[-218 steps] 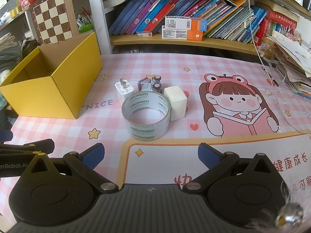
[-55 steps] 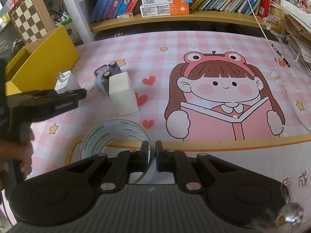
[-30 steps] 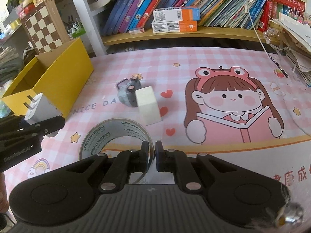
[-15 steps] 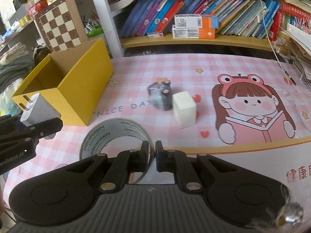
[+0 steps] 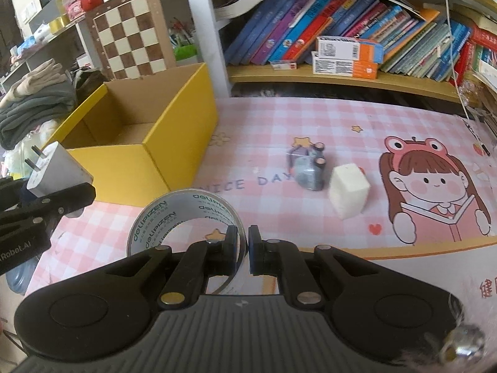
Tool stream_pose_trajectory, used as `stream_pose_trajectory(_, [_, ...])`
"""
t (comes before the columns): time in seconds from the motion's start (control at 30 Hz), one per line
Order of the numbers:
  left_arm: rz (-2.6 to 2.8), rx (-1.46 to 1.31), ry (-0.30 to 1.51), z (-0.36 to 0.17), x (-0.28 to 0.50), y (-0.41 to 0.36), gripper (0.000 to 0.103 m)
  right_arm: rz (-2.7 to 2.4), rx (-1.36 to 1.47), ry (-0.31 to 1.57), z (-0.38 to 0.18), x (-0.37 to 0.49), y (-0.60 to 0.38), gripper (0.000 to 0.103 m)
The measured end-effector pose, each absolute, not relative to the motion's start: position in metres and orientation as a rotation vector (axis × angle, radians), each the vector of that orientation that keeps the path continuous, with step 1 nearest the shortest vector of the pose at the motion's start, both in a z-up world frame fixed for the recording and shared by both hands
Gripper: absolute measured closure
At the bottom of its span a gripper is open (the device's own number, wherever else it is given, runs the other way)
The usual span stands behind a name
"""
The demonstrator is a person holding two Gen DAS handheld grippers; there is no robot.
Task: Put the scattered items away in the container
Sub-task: 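Carry the charger and tape roll over the yellow box with both tools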
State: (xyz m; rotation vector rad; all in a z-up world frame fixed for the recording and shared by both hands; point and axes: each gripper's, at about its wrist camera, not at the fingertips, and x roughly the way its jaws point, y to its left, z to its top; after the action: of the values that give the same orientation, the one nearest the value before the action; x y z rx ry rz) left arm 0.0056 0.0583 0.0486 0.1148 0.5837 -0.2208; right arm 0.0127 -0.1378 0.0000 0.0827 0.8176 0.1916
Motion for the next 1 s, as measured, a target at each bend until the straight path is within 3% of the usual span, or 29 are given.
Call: stream_pose_trajectory(1.0, [-0.183, 0.102, 0.440, 0.094, 0.053, 0.124, 0.068, 0.259, 0.003, 0.687, 0.044, 0.067, -0.061, 0.096])
